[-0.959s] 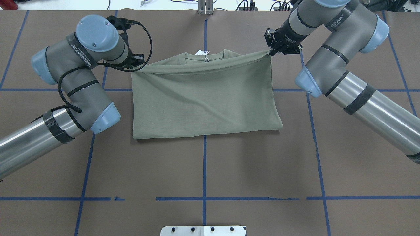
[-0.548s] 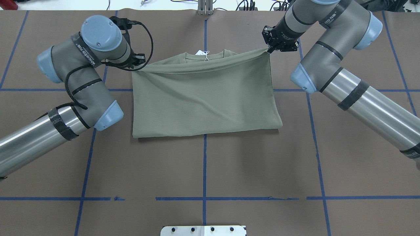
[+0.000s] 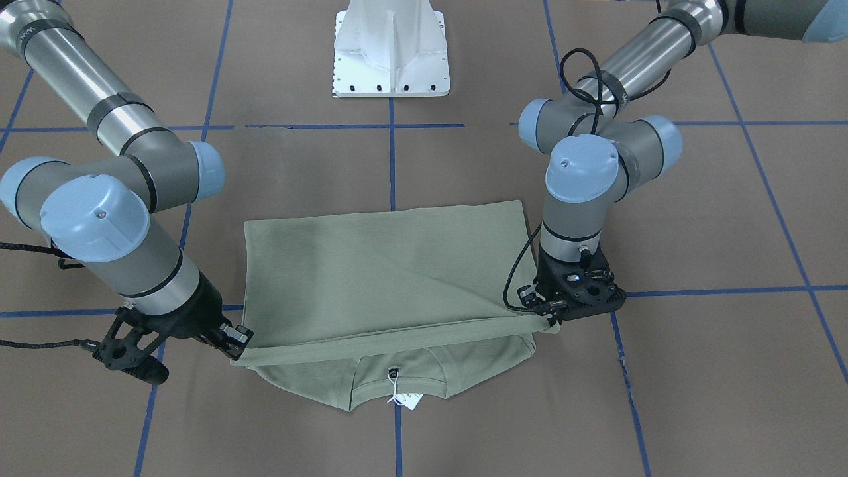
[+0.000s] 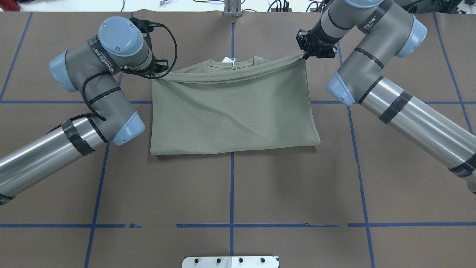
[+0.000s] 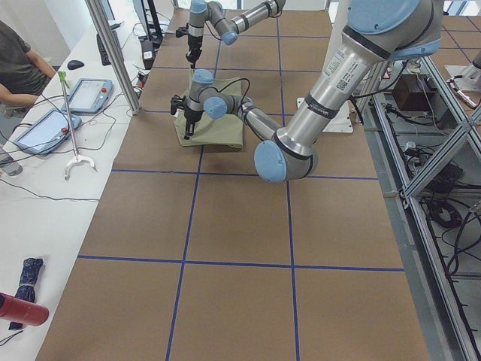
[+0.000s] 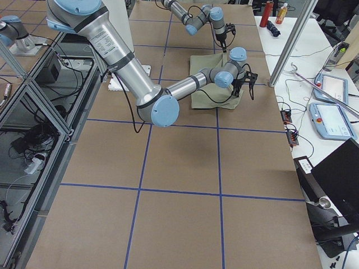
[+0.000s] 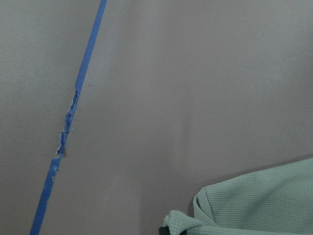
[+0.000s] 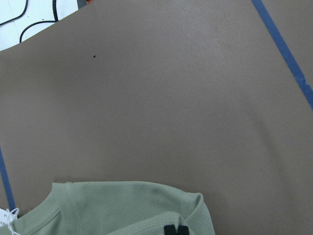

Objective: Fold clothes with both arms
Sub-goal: 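Lay the hem at the collar and open both grippers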

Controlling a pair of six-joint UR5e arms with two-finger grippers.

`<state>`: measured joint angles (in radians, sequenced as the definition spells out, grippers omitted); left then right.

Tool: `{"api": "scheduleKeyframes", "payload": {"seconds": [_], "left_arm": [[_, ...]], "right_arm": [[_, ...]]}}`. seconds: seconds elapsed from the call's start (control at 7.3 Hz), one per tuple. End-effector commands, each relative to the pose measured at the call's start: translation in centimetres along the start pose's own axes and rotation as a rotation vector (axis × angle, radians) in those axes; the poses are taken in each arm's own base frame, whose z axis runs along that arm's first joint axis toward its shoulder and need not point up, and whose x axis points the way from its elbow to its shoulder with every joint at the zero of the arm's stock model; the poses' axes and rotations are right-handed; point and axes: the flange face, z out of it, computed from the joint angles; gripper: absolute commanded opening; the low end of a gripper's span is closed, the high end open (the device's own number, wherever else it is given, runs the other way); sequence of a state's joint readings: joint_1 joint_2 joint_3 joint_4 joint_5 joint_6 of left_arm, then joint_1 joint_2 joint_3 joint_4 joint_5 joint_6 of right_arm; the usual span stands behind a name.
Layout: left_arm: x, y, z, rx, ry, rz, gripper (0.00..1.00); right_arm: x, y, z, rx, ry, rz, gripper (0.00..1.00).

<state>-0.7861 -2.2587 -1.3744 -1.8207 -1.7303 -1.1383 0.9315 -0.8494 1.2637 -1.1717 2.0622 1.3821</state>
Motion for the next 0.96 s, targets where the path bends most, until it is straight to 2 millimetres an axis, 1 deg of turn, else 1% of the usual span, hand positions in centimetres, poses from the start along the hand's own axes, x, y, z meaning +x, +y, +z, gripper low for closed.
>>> {"api": "scheduleKeyframes", "payload": {"seconds": [0.0,0.27,0.55,0.68,0.82], "left_arm": [[-0.1,-0.1,0.3,0.000,-0.001,-0.001,0.00],[-0.1,-0.1,0.4,0.000,-0.002,-0.001,0.00],[0.1,0.0,0.2,0.001,0.002,-0.001,0.00],[0.3,-0.1,0.1,0.002,0.005,-0.003,0.08],[0.3,-0.1,0.1,0.002,0.005,-0.005,0.16]], "right_arm": [[0.0,-0.3,0.1,0.014,0.006,0.002,0.00],[-0.4,-0.7,0.6,0.020,0.015,0.007,0.00],[-0.3,-0.4,0.8,0.021,-0.005,-0.007,0.00],[0.0,-0.2,1.0,0.021,-0.026,-0.021,0.00],[0.0,0.2,1.3,0.016,-0.026,-0.024,0.11]]}}
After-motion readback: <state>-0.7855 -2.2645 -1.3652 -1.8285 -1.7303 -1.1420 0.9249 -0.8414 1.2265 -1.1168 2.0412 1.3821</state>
